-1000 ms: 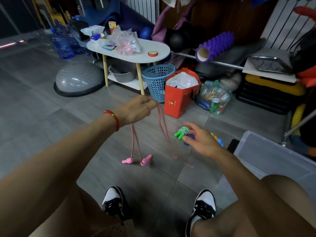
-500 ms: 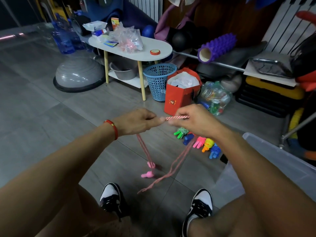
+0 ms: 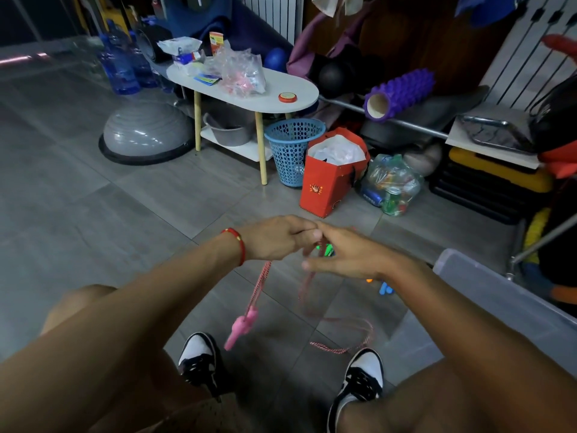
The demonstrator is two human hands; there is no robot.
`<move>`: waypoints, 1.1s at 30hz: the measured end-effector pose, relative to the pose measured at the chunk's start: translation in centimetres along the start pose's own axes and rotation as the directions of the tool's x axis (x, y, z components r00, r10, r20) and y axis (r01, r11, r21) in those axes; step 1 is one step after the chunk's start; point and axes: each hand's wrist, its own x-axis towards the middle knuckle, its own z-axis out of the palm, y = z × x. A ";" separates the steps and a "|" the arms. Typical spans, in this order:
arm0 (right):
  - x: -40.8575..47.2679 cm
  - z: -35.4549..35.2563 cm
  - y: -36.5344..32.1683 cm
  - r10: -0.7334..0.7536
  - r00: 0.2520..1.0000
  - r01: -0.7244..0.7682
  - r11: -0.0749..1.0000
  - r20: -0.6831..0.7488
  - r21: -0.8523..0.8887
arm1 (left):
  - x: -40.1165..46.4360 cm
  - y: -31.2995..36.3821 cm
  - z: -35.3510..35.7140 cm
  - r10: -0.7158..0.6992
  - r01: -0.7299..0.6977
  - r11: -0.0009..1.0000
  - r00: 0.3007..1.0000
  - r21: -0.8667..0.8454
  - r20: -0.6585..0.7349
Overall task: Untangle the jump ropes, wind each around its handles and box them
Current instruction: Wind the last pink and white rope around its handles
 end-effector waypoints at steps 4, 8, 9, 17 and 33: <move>-0.3 -1.3 -2.7 -0.037 0.992 0.010 0.978 -0.124 -0.210 | 0.0 -0.2 -0.5 -0.025 0.033 0.980 0.999 -0.198 0.041; -2.0 -5.2 -4.8 -0.154 0.980 0.139 0.983 -0.125 -0.122 | -1.6 -1.6 -0.9 -0.025 0.011 0.971 0.998 -0.239 -0.054; -2.6 -6.3 -5.3 -0.169 0.973 0.164 0.985 -0.157 -0.047 | -2.1 -2.5 -0.9 -0.030 0.007 0.969 0.995 -0.248 -0.091; -5.2 -13.1 -3.8 0.004 0.872 0.293 0.798 -0.490 0.528 | -2.1 -7.0 2.0 -0.120 -0.027 0.906 0.940 -0.422 -0.320; -0.3 -2.0 -2.4 0.017 0.987 -0.017 1.000 -0.158 -0.003 | 2.4 0.6 1.5 -0.014 0.039 0.986 0.989 0.162 -0.147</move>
